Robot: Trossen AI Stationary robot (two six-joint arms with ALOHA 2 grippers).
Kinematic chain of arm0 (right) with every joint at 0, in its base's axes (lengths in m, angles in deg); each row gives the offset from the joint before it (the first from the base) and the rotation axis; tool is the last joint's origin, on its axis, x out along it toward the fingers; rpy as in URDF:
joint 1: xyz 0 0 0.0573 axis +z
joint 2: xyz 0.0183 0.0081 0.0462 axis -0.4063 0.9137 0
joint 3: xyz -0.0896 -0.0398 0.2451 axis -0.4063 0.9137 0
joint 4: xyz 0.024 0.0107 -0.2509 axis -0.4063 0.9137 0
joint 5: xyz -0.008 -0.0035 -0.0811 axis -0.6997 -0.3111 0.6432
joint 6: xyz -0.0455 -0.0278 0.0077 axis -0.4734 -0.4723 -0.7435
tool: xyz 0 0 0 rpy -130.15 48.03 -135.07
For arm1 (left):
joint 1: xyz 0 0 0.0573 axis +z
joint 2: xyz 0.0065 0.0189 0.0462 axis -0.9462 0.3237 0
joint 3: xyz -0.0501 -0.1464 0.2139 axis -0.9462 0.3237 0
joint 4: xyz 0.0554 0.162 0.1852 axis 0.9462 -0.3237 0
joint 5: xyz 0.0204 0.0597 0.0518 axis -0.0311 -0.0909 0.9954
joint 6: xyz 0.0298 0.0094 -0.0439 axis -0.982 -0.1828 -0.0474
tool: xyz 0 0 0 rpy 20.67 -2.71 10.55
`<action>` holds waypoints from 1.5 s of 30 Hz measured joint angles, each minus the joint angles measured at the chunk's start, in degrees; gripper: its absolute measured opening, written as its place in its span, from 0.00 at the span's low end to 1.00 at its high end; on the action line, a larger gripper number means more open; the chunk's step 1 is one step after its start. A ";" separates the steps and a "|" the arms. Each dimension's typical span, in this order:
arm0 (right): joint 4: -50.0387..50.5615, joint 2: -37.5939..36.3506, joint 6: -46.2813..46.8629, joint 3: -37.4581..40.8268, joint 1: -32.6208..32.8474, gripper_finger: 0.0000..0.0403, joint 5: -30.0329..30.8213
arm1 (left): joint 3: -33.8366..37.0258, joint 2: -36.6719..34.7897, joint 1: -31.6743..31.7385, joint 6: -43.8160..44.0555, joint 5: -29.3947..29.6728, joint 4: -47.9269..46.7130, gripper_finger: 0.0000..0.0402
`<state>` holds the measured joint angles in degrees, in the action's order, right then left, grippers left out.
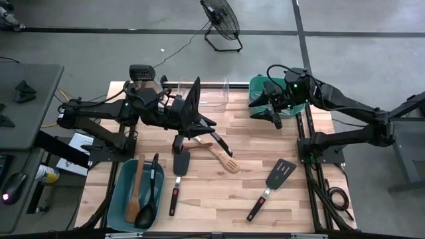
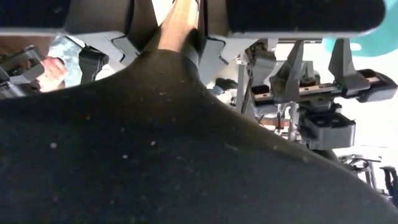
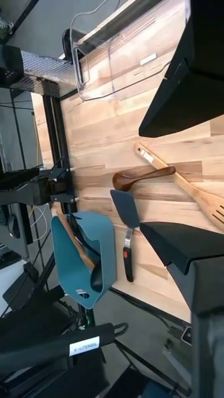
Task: Pick & Place Kitchen Items
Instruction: Put the top spatula into the blue bin
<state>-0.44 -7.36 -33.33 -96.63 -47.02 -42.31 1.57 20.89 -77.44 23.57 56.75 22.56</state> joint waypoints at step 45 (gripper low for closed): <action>1.17 0.04 -0.91 0.00 0.02 0.56 3.04 | -15.49 0.04 7.72 31.49 13.24 -50.71 0.17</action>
<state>0.73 -7.32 -34.24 -96.63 -47.00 -39.27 -13.92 20.94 -69.72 55.06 69.99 -28.16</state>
